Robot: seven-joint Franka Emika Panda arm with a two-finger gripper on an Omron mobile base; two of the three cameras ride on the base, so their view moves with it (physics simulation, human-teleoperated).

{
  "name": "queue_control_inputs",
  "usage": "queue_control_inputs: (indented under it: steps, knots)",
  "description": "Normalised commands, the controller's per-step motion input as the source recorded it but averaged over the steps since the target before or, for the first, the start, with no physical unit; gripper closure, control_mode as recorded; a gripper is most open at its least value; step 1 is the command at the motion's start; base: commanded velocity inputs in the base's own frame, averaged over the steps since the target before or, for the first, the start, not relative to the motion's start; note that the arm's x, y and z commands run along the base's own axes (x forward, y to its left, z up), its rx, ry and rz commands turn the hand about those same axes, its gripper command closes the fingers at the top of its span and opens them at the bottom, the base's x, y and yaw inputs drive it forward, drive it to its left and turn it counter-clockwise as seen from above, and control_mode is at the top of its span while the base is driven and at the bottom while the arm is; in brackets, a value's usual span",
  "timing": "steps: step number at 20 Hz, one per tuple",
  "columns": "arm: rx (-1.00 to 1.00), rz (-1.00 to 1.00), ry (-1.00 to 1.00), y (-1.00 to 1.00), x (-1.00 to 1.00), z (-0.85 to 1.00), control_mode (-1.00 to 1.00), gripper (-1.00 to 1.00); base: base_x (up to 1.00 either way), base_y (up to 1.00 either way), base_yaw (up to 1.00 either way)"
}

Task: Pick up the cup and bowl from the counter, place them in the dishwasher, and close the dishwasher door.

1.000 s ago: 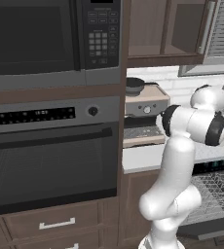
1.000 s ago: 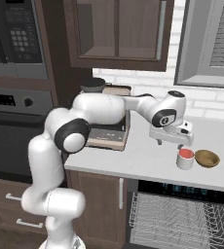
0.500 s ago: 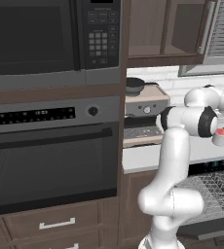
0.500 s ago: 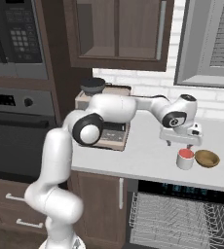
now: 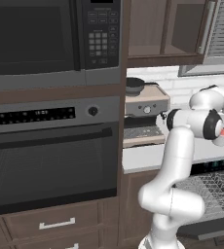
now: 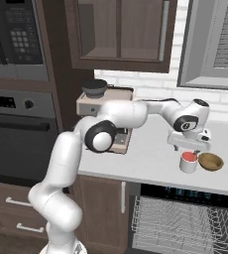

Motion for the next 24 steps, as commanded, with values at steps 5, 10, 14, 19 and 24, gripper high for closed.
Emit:
queue_control_inputs:
  steps: [5, 10, 14, 19, 24]
  knots:
    - [0.0, 0.0, 0.0, 0.02, 0.0, -0.38, -1.0, -1.0, 0.0, 0.0, 0.0]
    - [0.0, 0.0, 0.0, 0.06, 0.0, -0.27, -1.0, -1.0, 0.0, 0.0, 0.0]
    - [0.0, 0.0, 0.0, 0.07, 0.0, -0.31, -1.0, -1.0, 0.0, 0.0, 0.0]
    - [0.0, 0.0, 0.0, 0.02, 0.0, -0.32, -1.0, -1.0, 0.0, 0.0, 0.0]
    - [0.0, 0.0, 0.02, 0.0, 0.0, -0.1, -1.0, 1.0, 0.0, 0.0, 0.0]
